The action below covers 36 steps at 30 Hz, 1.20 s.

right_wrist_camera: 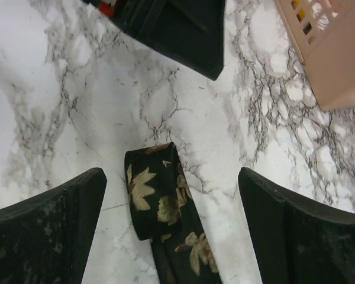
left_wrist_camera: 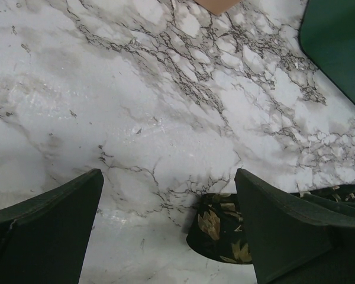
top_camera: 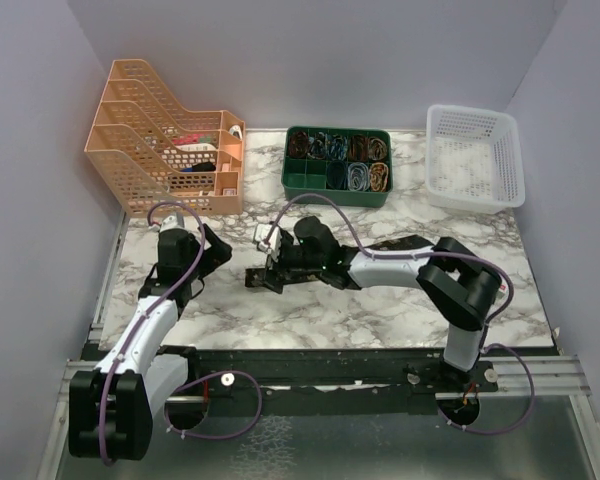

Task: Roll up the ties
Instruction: Roll the tie at the center of the board.

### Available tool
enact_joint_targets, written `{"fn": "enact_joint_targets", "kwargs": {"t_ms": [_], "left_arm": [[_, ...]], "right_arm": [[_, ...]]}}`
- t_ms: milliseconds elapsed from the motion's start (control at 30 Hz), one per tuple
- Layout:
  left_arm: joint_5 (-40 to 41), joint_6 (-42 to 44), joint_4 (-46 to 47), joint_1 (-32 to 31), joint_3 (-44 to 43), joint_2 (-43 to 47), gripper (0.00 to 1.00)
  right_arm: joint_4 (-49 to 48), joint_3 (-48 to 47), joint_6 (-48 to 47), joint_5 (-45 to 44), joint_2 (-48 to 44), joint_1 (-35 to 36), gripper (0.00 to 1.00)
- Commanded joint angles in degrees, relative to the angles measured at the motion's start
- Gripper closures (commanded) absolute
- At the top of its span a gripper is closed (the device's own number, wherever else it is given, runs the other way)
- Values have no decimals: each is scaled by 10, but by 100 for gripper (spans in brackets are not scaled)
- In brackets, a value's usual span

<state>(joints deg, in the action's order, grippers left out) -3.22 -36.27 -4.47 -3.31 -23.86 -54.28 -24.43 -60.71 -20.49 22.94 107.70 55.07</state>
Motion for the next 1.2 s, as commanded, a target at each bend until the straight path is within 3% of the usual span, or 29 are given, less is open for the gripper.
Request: {"fn": "enact_joint_targets", "kwargs": {"t_ms": [0,100,167,267,400,567,1167], "left_arm": [[-25,-9,12,5,14,15,6],[-34,-11,16,5,18,16,6],[-38,-18,18,5,25,18,6],[-47,-27,37,5,43,21,6],[-68,-31,50,5,58,28,7],[-82,-29,57,5,68,42,7],[-145,-13,98,5,128,79,15]], "right_arm": [[-26,44,186,-86,-69,-2,0],[96,18,350,-185,-85,-6,0],[173,-11,400,-147,-78,-15,0],[189,1,514,-148,-75,-15,10],[193,5,596,-161,-63,-15,22],[201,-14,612,-142,-25,-15,35],[179,-21,600,-131,8,-30,47]]}}
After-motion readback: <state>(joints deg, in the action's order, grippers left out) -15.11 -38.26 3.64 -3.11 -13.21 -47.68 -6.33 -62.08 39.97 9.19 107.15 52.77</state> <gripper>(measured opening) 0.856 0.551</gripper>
